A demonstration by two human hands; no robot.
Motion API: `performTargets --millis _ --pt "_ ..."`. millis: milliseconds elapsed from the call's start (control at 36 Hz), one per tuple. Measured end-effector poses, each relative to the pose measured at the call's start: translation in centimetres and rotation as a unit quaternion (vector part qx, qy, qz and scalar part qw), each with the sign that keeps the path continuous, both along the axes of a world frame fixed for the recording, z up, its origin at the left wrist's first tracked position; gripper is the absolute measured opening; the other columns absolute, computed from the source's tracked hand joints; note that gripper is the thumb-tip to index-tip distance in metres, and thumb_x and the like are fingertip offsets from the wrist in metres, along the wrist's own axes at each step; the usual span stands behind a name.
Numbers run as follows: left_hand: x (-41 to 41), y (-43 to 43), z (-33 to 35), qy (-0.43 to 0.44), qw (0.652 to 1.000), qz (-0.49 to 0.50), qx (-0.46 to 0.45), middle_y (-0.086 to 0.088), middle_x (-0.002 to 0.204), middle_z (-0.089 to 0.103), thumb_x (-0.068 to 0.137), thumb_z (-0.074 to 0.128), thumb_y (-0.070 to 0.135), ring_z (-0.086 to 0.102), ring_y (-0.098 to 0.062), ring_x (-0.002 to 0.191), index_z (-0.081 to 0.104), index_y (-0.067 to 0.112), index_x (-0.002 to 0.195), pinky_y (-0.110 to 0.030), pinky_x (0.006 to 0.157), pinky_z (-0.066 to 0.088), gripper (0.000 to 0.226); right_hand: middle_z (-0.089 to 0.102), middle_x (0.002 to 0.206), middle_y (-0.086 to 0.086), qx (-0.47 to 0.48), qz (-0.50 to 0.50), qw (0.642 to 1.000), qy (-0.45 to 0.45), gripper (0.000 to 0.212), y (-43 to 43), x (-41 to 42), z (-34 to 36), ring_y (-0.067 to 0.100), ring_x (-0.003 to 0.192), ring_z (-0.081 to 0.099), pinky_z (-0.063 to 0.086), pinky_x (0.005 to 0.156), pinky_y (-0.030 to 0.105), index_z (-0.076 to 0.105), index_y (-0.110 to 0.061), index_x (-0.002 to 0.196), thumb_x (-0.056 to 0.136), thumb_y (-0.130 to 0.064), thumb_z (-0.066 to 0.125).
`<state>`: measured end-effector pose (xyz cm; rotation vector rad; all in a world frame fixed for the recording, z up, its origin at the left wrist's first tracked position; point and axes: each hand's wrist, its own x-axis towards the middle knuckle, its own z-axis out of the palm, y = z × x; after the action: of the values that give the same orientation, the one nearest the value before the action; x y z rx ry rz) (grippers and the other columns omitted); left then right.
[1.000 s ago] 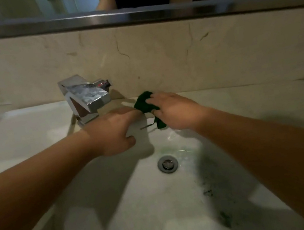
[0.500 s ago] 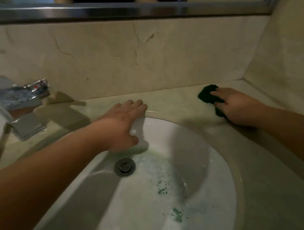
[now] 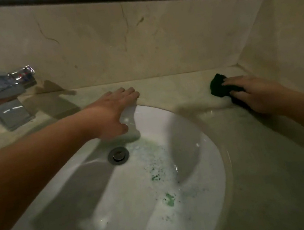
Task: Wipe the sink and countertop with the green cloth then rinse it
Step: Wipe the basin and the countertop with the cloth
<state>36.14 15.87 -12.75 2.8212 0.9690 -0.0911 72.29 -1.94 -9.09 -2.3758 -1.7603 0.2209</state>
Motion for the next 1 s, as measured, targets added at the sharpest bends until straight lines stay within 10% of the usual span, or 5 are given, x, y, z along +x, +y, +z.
performTargets --millis 250,500,694,861,1000 --pt "0.5 -1.2 0.7 0.016 1.0 0.021 0.004 0.004 0.178 -0.004 0.097 0.068 0.03 -0.001 -0.018 0.163 0.0 0.03 0.169 -0.037 0.129 0.001 0.1 0.044 0.143 -0.03 -0.037 0.209 0.977 0.029 0.043 -5.5 -9.4 -0.2 -0.014 0.124 0.032 0.019 0.101 0.002 0.054 -0.039 0.146 0.106 -0.022 0.053" --pt "-1.0 -14.0 1.0 -0.018 0.99 -0.131 -0.056 0.011 0.177 0.003 0.087 0.022 0.089 -0.007 -0.002 0.16 0.011 0.035 0.169 -0.029 0.13 0.002 0.099 0.054 0.133 0.0 0.023 0.058 0.996 -0.056 0.037 -8.1 -3.4 1.7 0.026 0.125 0.048 0.037 0.107 0.039 0.06 -0.032 0.141 0.105 -0.028 0.053" --pt "-3.6 -21.9 0.7 0.037 0.975 -0.207 -0.068 0.016 0.175 -0.012 0.103 0.015 0.071 -0.021 0.002 0.156 -0.002 0.033 0.169 -0.018 0.123 -0.015 0.078 0.039 0.117 -0.009 -0.005 0.108 0.991 -0.073 0.041 -13.8 -11.2 -0.5 0.01 0.108 0.036 0.033 0.089 0.028 0.055 -0.041 0.144 0.103 -0.044 0.052" --pt "-4.8 -22.5 2.0 0.024 0.99 -0.129 -0.047 0.01 0.177 0.008 0.098 0.029 0.08 0.013 -0.008 0.16 0.006 0.033 0.169 -0.017 0.121 0.008 0.089 0.054 0.117 -0.007 -0.139 0.263 0.952 0.075 0.03 -16.1 -19.3 3.4 0.008 0.104 0.052 0.045 0.094 0.029 0.066 -0.033 0.13 0.106 -0.038 0.051" --pt "-6.2 -23.2 5.4 -0.099 0.979 -0.084 -0.158 0.022 0.14 0.059 0.092 0.06 0.073 0.06 -0.004 0.122 0.044 0.049 0.145 -0.034 0.108 0.05 0.06 0.072 0.113 -0.014 0.019 0.116 0.964 0.238 0.034 -15.3 -20.9 7.5 0.006 0.106 0.066 0.052 0.094 0.03 0.074 -0.034 0.12 0.103 -0.052 0.05"
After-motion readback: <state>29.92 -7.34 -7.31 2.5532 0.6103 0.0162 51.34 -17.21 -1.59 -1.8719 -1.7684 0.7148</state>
